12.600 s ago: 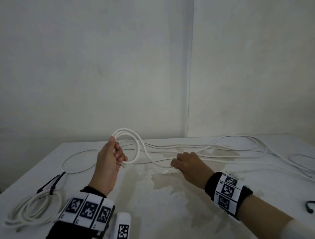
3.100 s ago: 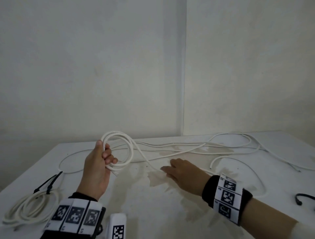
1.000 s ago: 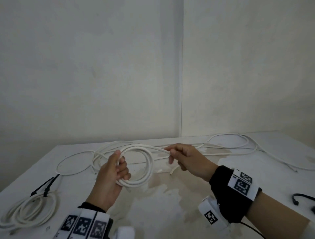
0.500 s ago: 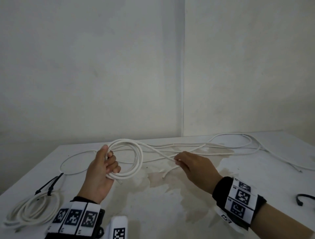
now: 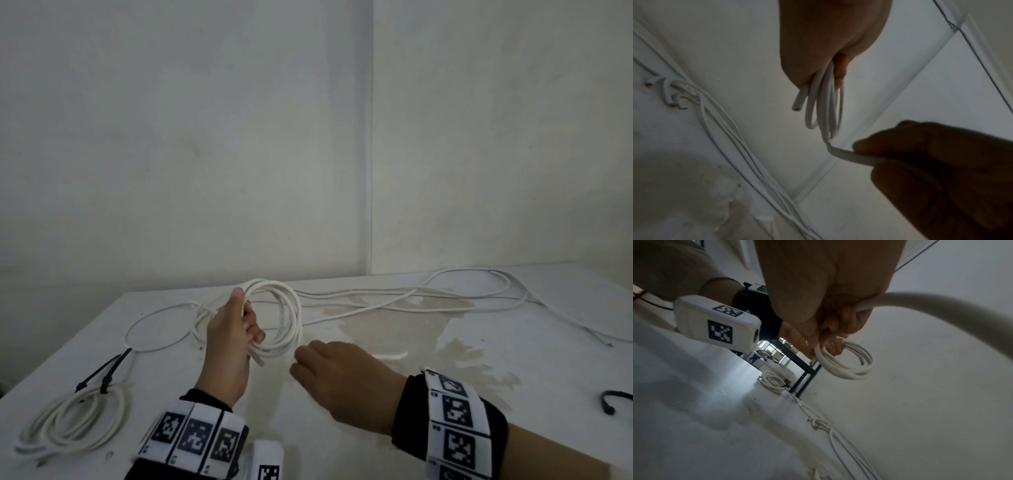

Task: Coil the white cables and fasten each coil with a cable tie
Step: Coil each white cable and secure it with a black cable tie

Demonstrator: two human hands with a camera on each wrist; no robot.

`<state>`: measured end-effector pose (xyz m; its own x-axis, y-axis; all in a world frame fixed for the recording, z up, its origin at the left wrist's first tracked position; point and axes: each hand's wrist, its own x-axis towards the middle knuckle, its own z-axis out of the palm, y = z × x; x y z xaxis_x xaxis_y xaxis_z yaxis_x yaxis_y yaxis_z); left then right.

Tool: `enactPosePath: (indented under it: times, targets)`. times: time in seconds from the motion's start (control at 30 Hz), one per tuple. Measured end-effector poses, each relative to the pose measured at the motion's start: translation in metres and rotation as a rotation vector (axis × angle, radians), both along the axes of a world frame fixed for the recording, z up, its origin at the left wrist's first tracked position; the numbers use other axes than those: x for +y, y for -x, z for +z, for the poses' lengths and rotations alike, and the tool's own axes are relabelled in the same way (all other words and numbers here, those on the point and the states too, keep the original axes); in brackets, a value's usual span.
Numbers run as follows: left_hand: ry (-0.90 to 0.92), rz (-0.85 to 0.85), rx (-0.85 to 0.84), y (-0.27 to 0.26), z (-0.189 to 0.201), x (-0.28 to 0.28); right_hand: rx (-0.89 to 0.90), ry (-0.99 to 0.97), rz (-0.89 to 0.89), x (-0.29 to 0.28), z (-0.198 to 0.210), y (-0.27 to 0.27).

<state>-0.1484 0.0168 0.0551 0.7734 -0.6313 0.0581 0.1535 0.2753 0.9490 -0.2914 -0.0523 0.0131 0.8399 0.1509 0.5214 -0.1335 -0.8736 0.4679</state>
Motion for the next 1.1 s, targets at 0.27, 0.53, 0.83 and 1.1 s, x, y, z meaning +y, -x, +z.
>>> enactPosePath:
  times: [0.27, 0.53, 0.83, 1.1]
  targets:
    - [-0.273, -0.180, -0.259, 0.025, -0.005, -0.002, -0.074, -0.041, 0.333, 0.003, 0.015, -0.011]
    - [-0.335, -0.525, -0.273, 0.040, -0.010, 0.014, -0.121, -0.795, 0.139, -0.025, 0.046, -0.003]
    - [-0.265, -0.540, -0.031, 0.032, -0.007, 0.014, -0.147, -1.170, 0.089, -0.056, 0.039, 0.007]
    - [-0.100, -0.418, -0.007, 0.037, 0.000, 0.012, -0.320, -1.367, 0.068, -0.045, 0.031, 0.008]
